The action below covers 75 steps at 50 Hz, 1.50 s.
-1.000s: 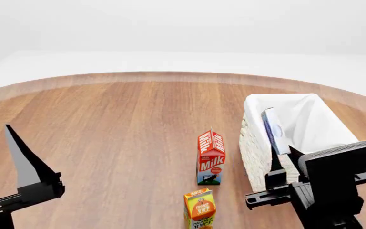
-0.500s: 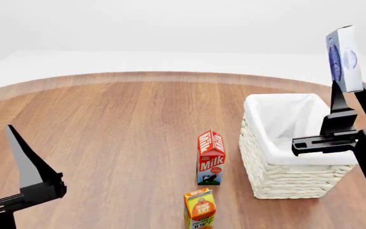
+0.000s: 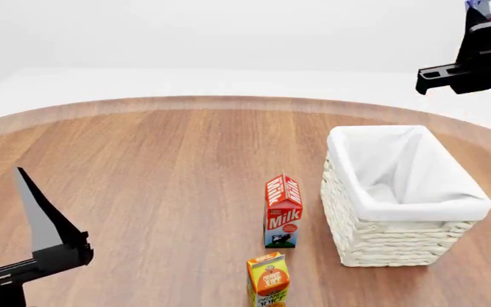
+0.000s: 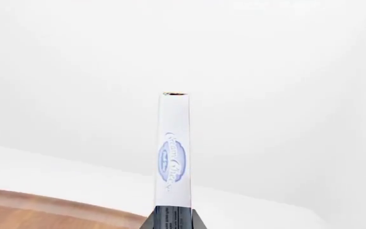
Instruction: Pick up the cream cheese box and the butter, and put them in the basket.
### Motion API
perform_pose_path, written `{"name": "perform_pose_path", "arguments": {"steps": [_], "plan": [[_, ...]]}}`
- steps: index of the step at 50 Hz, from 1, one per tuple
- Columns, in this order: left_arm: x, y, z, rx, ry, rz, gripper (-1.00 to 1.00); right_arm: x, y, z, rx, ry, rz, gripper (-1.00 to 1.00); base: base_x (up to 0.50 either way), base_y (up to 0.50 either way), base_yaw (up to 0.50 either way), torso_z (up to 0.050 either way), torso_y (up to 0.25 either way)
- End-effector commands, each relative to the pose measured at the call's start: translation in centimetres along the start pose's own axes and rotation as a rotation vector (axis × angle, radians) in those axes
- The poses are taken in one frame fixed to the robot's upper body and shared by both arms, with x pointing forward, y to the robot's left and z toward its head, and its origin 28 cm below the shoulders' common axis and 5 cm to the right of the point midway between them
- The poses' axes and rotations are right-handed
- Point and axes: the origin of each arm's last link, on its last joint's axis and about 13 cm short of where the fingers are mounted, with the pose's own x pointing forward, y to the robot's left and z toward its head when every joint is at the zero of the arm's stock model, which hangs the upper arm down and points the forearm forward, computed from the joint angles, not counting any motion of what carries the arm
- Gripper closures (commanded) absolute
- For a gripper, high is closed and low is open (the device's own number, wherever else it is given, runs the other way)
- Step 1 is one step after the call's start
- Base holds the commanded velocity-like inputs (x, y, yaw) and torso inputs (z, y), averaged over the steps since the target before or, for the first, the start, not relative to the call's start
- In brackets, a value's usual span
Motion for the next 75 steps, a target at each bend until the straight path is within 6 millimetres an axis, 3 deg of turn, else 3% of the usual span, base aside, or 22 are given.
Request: {"name": "perform_pose_path", "arguments": {"steps": [1, 6, 11, 18, 31, 45, 75], "plan": [[0.1, 0.1, -0.1, 0.012, -0.002, 0.005, -1.0, 3.8, -0.4, 1.3, 0.053, 0.073, 0.086, 1.0, 0.0, 0.0, 0.0, 0.0, 0.0], [0.1, 0.1, -0.1, 0.011, 0.0, 0.004, -1.0, 5.2, -0.2, 0.5, 0.091, 0.149, 0.145, 1.0, 0.0, 0.0, 0.0, 0.0, 0.0], [0.1, 0.1, -0.2, 0.012, 0.003, 0.004, -1.0, 8.0, 0.3, -2.3, 0.111, 0.271, 0.105, 1.0, 0.0, 0.0, 0.0, 0.0, 0.002], [0.1, 0.1, -0.3, 0.013, 0.006, 0.004, -1.0, 10.5, 0.0, -3.2, 0.12, 0.318, 0.076, 1.0, 0.0, 0.0, 0.0, 0.0, 0.0], [0.0, -0.1, -0.5, 0.011, 0.011, -0.005, -1.0, 12.5, 0.1, -4.9, 0.1, 0.388, 0.036, 1.0, 0.0, 0.0, 0.0, 0.0, 0.001], [-0.1, -0.1, -0.6, 0.011, 0.012, -0.007, -1.0, 11.7, 1.0, -8.6, 0.073, 0.472, 0.094, 1.0, 0.0, 0.0, 0.0, 0.0, 0.001], [-0.1, -0.2, -0.5, 0.015, 0.012, -0.012, -1.0, 9.5, -0.3, -12.9, 0.062, 0.579, 0.086, 1.0, 0.0, 0.0, 0.0, 0.0, 0.001]]}}
